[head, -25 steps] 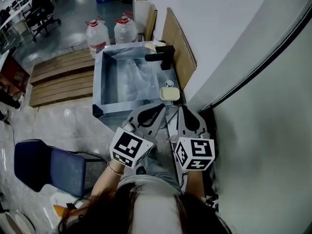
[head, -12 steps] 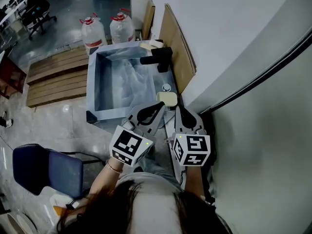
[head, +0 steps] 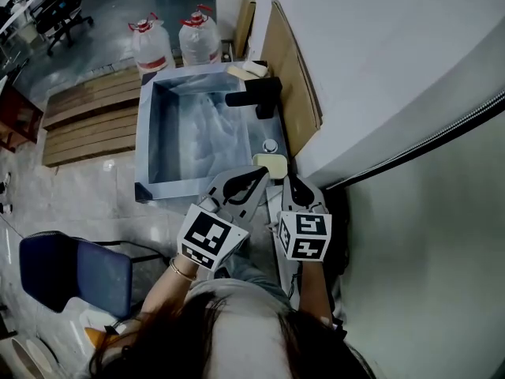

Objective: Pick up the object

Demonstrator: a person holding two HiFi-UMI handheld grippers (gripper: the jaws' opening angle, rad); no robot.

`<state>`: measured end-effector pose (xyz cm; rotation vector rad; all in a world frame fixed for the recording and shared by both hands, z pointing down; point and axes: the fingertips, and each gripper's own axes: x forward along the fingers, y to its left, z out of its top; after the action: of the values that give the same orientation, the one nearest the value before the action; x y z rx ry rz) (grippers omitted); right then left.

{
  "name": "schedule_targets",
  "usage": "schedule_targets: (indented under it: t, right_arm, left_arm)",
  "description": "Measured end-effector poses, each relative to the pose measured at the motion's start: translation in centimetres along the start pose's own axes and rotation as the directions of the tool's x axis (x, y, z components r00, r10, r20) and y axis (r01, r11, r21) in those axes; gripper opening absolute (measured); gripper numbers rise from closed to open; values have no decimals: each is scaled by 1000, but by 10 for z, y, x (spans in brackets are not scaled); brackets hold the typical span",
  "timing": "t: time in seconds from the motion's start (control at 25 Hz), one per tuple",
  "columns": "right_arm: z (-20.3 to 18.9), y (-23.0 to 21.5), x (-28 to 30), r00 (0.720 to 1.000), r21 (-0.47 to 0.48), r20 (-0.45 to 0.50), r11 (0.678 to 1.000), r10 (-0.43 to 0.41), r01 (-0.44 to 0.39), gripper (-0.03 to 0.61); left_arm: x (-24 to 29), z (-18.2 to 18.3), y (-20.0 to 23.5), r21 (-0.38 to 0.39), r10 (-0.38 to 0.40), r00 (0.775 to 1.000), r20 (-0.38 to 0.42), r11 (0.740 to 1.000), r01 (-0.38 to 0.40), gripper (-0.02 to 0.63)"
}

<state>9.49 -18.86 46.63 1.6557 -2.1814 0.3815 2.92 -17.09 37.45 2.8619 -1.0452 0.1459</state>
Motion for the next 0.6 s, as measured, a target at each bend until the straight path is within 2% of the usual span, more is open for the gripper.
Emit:
schedule_targets:
  t: [0.32, 0.6]
  right_arm:
    - [-28, -10, 37, 996, -25, -86, 999, 18, -21, 28]
    - [-53, -23, 63, 988, -5, -152, 1000, -16, 16, 31]
  left_arm:
    - [18, -9, 10, -3, -3, 1000, -28, 1000, 3, 8]
    - [31, -16, 21, -4, -2, 999, -49, 1000, 2, 8]
